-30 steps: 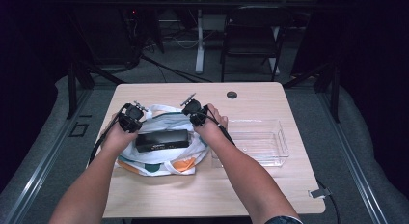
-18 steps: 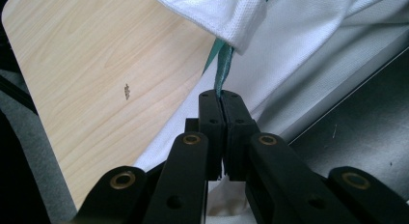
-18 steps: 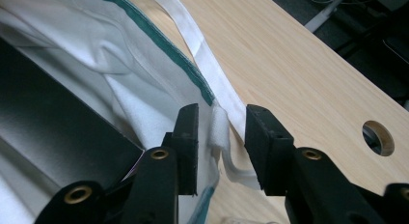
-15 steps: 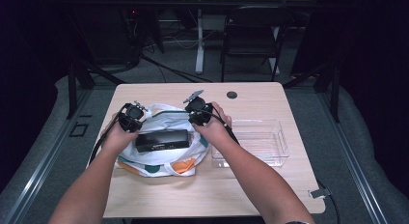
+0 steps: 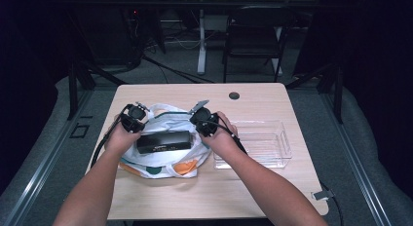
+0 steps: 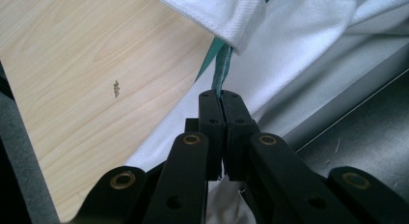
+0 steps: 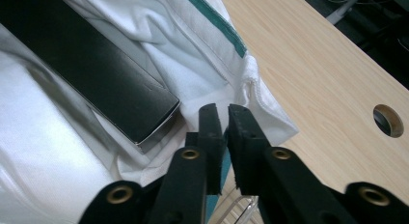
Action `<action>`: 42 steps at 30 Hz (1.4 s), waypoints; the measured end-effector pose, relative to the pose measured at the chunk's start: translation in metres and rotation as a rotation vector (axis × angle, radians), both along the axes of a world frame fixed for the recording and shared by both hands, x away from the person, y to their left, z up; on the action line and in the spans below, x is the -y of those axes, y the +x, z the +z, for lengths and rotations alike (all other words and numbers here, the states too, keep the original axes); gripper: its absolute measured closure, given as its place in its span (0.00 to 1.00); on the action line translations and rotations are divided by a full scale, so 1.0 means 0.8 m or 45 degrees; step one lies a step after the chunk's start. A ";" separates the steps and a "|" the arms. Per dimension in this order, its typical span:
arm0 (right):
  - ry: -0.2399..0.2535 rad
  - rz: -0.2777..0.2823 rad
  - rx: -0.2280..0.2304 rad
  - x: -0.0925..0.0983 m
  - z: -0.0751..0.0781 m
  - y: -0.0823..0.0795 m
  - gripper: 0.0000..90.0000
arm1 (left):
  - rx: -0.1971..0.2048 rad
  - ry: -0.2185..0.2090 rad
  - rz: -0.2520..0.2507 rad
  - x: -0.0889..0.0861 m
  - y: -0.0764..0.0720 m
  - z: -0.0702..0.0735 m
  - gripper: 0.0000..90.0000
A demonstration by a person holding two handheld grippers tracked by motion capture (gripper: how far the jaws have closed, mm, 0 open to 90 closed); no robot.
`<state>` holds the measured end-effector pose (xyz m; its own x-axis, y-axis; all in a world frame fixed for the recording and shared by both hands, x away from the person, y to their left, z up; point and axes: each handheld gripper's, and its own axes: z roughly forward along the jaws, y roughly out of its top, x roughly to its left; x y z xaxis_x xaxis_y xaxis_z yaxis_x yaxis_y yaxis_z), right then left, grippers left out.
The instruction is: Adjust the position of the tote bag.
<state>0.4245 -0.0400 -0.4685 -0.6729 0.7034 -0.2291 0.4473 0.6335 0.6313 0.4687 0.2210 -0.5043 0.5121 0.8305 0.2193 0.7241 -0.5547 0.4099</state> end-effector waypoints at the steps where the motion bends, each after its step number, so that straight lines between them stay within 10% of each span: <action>1: 0.007 -0.003 0.006 -0.001 -0.002 0.001 0.98 | -0.004 -0.009 0.006 -0.001 0.001 0.000 0.99; 27: 0.002 -0.037 -0.010 0.000 -0.012 0.009 0.97 | -0.063 -0.116 0.061 -0.008 0.018 -0.007 0.96; 42: 0.124 -0.007 0.005 0.012 0.003 -0.004 0.74 | 0.074 -0.174 -0.041 -0.022 -0.007 0.030 0.59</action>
<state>0.4211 -0.0494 -0.4663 -0.6682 0.7262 -0.1621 0.4478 0.5664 0.6919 0.4635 0.2388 -0.4803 0.5287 0.8379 0.1355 0.6795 -0.5135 0.5240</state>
